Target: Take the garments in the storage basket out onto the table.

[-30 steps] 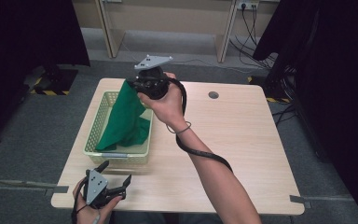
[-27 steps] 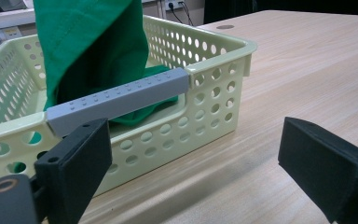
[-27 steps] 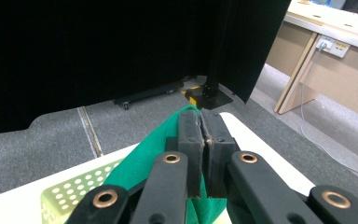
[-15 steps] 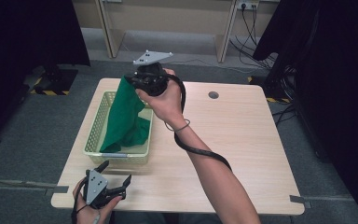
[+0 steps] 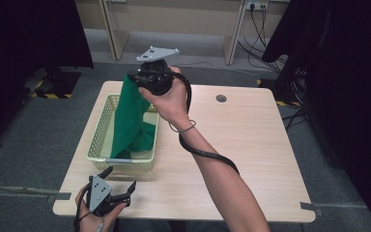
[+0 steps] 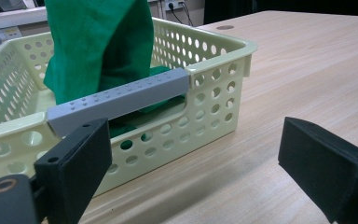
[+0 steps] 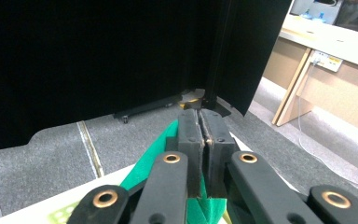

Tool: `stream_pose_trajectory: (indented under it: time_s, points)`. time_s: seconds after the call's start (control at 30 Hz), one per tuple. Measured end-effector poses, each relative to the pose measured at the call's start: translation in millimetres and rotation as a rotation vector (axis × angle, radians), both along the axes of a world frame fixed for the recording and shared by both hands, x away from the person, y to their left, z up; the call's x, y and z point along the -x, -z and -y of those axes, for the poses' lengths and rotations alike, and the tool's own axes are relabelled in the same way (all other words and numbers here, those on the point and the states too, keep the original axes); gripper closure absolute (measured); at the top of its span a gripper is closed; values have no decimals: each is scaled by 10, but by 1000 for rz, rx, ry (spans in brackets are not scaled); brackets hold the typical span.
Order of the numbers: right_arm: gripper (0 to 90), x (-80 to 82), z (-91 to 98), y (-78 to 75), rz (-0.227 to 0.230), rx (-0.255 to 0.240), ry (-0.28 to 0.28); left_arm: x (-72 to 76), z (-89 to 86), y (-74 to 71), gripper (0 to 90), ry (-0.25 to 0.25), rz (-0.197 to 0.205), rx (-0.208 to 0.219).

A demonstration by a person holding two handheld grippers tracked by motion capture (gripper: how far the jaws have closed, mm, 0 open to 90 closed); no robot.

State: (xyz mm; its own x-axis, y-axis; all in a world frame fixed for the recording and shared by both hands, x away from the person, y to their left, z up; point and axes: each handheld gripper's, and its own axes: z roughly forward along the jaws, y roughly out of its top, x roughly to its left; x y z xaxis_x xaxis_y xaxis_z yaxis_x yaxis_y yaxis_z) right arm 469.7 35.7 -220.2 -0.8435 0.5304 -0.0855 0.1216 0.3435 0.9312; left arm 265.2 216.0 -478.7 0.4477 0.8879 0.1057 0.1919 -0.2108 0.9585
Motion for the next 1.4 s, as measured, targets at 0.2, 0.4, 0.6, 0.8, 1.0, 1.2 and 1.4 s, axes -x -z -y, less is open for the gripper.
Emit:
stream_pose_trajectory:
  time_s: [0.2,0.4,0.6,0.8,1.0,1.2,1.4]
  points:
    - [878,-5,-9,-35,1,-6,2,2,0,0,86,1,1,-1]
    - [878,-8,-1,-75,5,-15,5,2,1,0,87,1,1,-3]
    - [880,-13,11,-116,6,-25,8,2,1,-1,87,1,1,-4]
    - [884,-9,20,-166,12,-32,11,3,1,0,87,0,2,-3]
    - [886,-9,26,-195,15,-39,17,4,0,0,87,1,3,-3]
    - [887,-14,31,-237,18,-51,21,3,-1,0,86,1,3,0]
    - [888,-14,39,-314,21,-66,22,4,-2,0,86,1,4,0]
